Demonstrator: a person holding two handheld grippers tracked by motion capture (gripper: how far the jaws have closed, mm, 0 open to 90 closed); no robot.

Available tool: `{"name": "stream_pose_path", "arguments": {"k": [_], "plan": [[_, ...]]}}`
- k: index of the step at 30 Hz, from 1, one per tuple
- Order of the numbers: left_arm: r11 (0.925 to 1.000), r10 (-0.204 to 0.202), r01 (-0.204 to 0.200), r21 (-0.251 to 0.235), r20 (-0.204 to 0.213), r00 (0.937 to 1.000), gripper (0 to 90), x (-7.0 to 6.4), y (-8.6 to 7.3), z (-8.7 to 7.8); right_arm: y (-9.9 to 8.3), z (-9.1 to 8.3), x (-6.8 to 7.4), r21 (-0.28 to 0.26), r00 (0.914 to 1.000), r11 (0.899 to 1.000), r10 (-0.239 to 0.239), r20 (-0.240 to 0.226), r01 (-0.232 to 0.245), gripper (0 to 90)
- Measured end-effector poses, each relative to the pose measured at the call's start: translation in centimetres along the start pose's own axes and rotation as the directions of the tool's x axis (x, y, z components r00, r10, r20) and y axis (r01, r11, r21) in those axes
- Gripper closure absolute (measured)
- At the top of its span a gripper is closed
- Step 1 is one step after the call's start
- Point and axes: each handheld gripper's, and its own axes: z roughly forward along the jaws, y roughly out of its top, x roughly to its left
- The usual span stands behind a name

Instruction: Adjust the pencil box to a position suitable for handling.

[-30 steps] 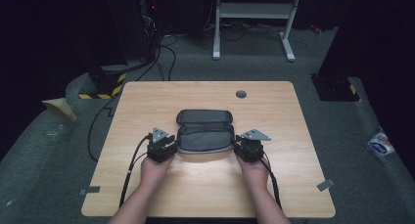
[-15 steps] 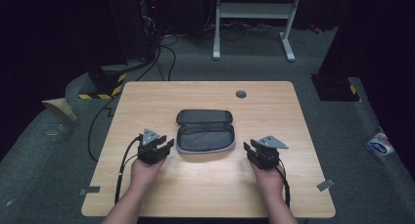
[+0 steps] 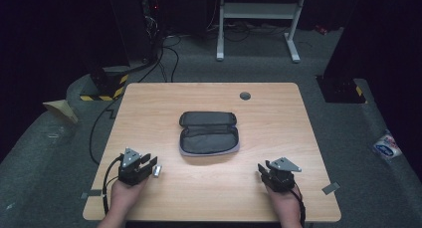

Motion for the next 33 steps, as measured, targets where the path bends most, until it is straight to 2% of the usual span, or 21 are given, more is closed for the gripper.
{"name": "stream_pose_path", "arguments": {"k": [2, 4, 7, 9, 13, 14, 16, 19, 28, 33], "plan": [[0.9998, -0.008, 0.007, 0.021, 0.016, 0.9998, 62.1, 0.0, -0.6, -0.2, -0.3, -0.3, 0.0, 0.005, 0.9999, 1.0, 0.01, -0.011, -0.01, 63.4], [0.9993, 0.016, -0.016, 0.034, 0.016, 0.9998, 60.5, -0.3, -0.8, -0.3, -0.5, -0.5, 0.0, 0.003, 0.9998, 1.0, 0.009, -0.016, -0.009, 63.4], [0.9986, 0.005, -0.007, 0.053, 0.032, 0.9995, 54.6, -0.4, -1.1, 0.0, -0.6, -0.5, -0.2, 0.004, 0.9991, 0.999, 0.035, -0.021, -0.035, 63.3], [0.9974, 0.013, -0.014, 0.07, 0.023, 0.9997, 49.3, -0.5, -1.3, 0.4, -0.6, -0.5, -0.2, 0.002, 0.9991, 0.999, 0.036, -0.023, -0.036, 63.3], [0.9938, 0.039, -0.041, 0.103, 0.018, 0.9991, 48.6, -0.9, -1.5, 1.0, -0.5, -0.4, -0.4, 0.001, 0.9982, 0.999, 0.049, -0.035, -0.049, 63.3], [0.9938, 0.039, -0.041, 0.103, 0.018, 0.9991, 49.3, -0.9, -1.5, 1.0, -0.5, -0.4, -0.4, 0.003, 0.997, 0.998, 0.068, -0.035, -0.068, 63.3], [0.9903, 0.05, -0.049, 0.13, 0.001, 0.9988, 51.5, -1.1, -1.7, 1.4, -0.5, -0.4, -0.5, 0.0, 0.9972, 0.998, 0.066, -0.036, -0.066, 63.3], [0.9888, 0.068, -0.067, 0.134, -0.008, 0.9976, 56.9, -1.2, -1.8, 1.4, -0.5, -0.4, -0.4, 0.004, 0.9979, 0.998, 0.055, -0.034, -0.055, 63.4], [0.9906, 0.087, -0.08, 0.111, -0.055, 0.9947, 71.0, -0.1, -2.1, 1.2, -0.5, -0.4, -0.4, 0.004, 0.9978, 0.998, 0.056, -0.036, -0.056, 63.4], [0.9919, 0.079, -0.072, 0.105, -0.062, 0.995, 70.9, 0.5, -2.2, 1.2, -0.5, -0.4, -0.3, 0.007, 0.9981, 0.999, 0.053, -0.033, -0.053, 63.4]]}}
